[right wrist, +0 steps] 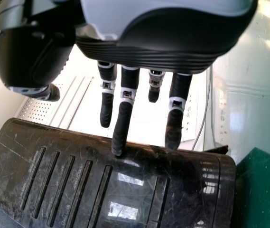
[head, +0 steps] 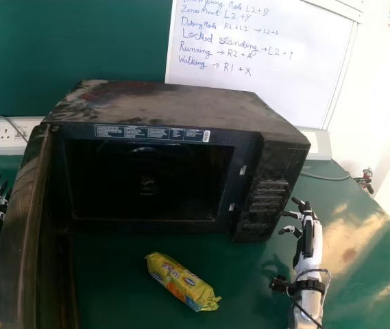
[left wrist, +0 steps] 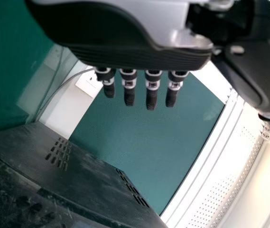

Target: Put biscuit inside oven

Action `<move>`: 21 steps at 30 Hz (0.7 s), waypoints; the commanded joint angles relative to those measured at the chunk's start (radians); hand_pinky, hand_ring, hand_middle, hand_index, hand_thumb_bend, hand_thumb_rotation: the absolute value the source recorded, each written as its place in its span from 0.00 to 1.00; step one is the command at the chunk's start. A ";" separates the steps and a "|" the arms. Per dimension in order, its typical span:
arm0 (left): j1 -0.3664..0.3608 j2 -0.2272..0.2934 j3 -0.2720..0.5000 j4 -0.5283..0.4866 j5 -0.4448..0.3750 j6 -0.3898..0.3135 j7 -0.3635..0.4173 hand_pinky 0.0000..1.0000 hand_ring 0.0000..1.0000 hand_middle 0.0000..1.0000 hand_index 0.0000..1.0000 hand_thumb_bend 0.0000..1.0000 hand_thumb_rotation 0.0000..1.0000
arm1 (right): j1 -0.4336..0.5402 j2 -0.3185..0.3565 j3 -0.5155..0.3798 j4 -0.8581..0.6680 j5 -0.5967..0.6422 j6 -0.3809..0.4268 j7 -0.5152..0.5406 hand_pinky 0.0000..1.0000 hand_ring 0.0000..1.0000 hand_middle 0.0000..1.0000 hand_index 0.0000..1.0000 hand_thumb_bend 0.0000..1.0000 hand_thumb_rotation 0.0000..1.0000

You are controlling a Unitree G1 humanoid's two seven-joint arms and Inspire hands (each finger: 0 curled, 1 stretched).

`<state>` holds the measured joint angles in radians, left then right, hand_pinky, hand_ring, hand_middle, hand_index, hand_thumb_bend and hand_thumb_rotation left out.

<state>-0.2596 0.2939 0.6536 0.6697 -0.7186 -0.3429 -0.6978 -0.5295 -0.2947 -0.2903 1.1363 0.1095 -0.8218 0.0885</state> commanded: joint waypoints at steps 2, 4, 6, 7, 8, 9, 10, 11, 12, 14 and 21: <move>0.026 -0.045 0.004 0.047 -0.008 0.004 -0.015 0.30 0.57 0.71 0.88 0.07 0.00 | 0.059 0.043 0.003 0.037 0.001 -0.012 0.002 0.26 0.34 0.46 0.76 0.62 0.94; 0.025 -0.044 0.004 0.050 -0.007 -0.001 -0.020 0.28 0.56 0.71 0.89 0.06 0.00 | 0.059 0.045 0.003 0.035 0.001 -0.010 0.001 0.26 0.35 0.46 0.75 0.62 0.94; 0.026 -0.044 0.004 0.049 -0.007 0.005 -0.017 0.28 0.56 0.70 0.88 0.07 0.00 | 0.060 0.046 0.002 0.033 0.003 -0.010 0.002 0.26 0.35 0.47 0.75 0.62 0.94; 0.028 -0.046 0.004 0.043 -0.009 0.011 -0.012 0.29 0.56 0.70 0.88 0.07 0.00 | 0.061 0.046 0.002 0.032 0.003 -0.011 0.002 0.26 0.36 0.47 0.75 0.61 0.94; 0.029 -0.048 0.004 0.038 -0.011 0.014 -0.009 0.30 0.56 0.70 0.88 0.07 0.00 | 0.061 0.046 0.001 0.031 0.005 -0.010 0.006 0.26 0.36 0.47 0.75 0.61 0.94; 0.030 -0.050 0.004 0.035 -0.011 0.015 -0.006 0.30 0.56 0.70 0.88 0.07 0.00 | 0.060 0.046 0.000 0.031 0.007 -0.009 0.009 0.26 0.35 0.46 0.75 0.62 0.94; 0.029 -0.051 0.003 0.034 -0.011 0.015 -0.006 0.30 0.56 0.70 0.88 0.07 0.00 | 0.060 0.046 -0.001 0.031 0.010 -0.010 0.013 0.26 0.35 0.46 0.75 0.63 0.94; 0.029 -0.051 0.003 0.035 -0.011 0.013 -0.007 0.29 0.56 0.70 0.88 0.07 0.00 | 0.060 0.046 -0.003 0.032 0.013 -0.011 0.019 0.26 0.34 0.46 0.75 0.63 0.94; 0.029 -0.051 0.003 0.035 -0.010 0.011 -0.008 0.29 0.56 0.70 0.88 0.07 0.00 | 0.060 0.047 -0.005 0.032 0.016 -0.012 0.024 0.26 0.34 0.46 0.75 0.64 0.94; 0.030 -0.053 0.001 0.031 -0.006 0.011 -0.002 0.28 0.56 0.70 0.88 0.07 0.00 | 0.060 0.048 -0.009 0.032 0.024 -0.020 0.042 0.26 0.34 0.46 0.75 0.65 0.93; 0.030 -0.054 0.001 0.034 -0.007 0.013 0.001 0.31 0.56 0.70 0.88 0.08 0.00 | 0.061 0.052 -0.024 0.034 0.044 -0.057 0.085 0.26 0.34 0.46 0.75 0.72 0.94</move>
<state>-0.2602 0.2916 0.6537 0.6687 -0.7187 -0.3444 -0.7039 -0.5264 -0.2918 -0.3104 1.1358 0.1390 -0.8617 0.1650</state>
